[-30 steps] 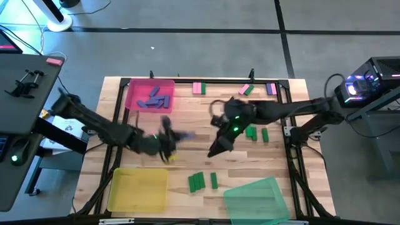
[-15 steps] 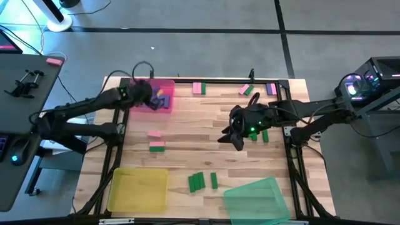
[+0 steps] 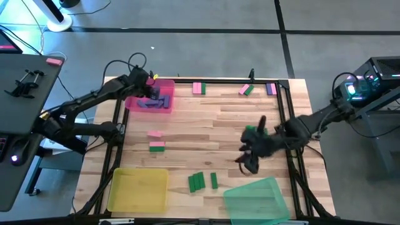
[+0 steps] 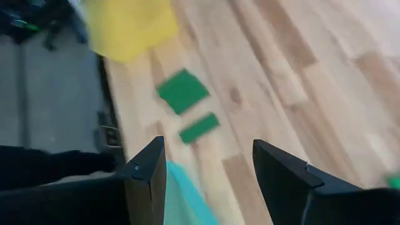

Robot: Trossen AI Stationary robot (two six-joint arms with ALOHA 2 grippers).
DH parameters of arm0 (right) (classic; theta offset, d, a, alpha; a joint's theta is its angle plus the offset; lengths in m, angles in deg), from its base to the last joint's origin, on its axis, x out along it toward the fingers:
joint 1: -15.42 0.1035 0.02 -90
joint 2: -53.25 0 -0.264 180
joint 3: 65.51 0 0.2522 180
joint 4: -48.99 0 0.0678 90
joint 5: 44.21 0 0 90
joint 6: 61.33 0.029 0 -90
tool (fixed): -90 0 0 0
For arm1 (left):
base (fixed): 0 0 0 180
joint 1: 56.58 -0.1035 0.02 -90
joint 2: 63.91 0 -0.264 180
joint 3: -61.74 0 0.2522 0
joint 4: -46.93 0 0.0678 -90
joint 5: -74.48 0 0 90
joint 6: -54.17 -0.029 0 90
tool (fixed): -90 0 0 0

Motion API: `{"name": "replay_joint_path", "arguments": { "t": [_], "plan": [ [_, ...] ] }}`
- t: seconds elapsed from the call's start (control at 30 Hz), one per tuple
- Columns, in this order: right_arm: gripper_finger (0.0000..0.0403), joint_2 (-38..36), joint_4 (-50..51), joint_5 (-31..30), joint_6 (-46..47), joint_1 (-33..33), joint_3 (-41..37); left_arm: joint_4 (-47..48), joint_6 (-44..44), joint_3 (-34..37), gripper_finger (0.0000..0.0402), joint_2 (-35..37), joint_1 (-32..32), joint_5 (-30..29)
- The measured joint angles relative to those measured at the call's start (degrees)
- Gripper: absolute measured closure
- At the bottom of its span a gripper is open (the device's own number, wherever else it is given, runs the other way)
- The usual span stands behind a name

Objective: Sort blocks
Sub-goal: Put the violet block into the pink bin

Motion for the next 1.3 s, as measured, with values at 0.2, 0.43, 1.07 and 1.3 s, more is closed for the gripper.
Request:
{"name": "replay_joint_path", "arguments": {
  "t": [0.2, 0.43, 1.07, 1.3],
  "plan": [
    [0.0227, 0.0, 9.6, -13.1, 10.5, 6.1, -0.1, -3.0, 4.3, 0.0, 0.0237, 1.0, 1.8, 0.1],
    [0.0227, 0.0, 5.7, -17.6, 8.6, 0.6, -3.5, -16.5, 11.4, -0.9, 0.0193, 1.0, 4.1, 10.9],
    [0.0227, -1.6, -12.1, -1.9, -8.1, -66.3, -14.5, -64.3, 20.0, -6.8, 0.0188, -11.0, -8.6, 37.7],
    [0.0227, -1.3, -4.5, -9.8, 1.4, -76.7, -14.5, -71.7, 28.4, -18.7, 0.0188, -26.3, -9.6, 52.6]
  ]
}}
